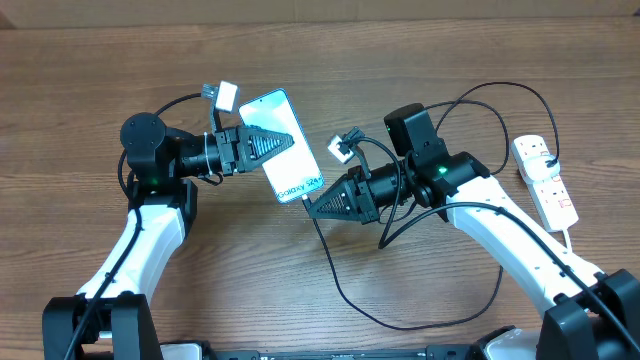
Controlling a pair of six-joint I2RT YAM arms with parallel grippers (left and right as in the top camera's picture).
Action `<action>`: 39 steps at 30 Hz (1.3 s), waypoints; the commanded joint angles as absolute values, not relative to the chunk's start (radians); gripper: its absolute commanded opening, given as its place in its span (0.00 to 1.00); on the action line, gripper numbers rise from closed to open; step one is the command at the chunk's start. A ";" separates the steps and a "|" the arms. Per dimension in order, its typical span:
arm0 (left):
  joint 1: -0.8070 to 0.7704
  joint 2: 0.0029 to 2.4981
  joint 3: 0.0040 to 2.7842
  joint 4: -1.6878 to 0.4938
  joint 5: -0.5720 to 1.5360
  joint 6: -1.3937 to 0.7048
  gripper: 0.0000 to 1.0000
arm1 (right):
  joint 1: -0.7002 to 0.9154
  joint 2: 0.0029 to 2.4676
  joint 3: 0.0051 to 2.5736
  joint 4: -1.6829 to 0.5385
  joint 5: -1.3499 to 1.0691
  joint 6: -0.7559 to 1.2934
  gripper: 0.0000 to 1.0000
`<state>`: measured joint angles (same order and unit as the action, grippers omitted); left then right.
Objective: Plug charger to phone and switch on socket
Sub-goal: 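Align and push the USB-C plug into the phone's bottom port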
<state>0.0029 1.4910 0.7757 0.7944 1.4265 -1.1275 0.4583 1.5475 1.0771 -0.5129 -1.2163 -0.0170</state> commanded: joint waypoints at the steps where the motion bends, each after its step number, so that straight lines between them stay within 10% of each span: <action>1: -0.011 1.493 0.801 0.802 1.462 -1.121 0.04 | 0.454 1.551 1.086 -0.452 -1.237 0.038 0.04; 17: -0.048 1.493 0.800 0.799 1.580 -1.061 0.04 | 0.454 1.551 1.086 -0.417 -1.068 0.052 0.04; 39: -0.044 1.567 0.799 0.536 1.318 -0.908 0.04 | 0.447 1.473 1.088 -0.565 -0.945 0.044 0.70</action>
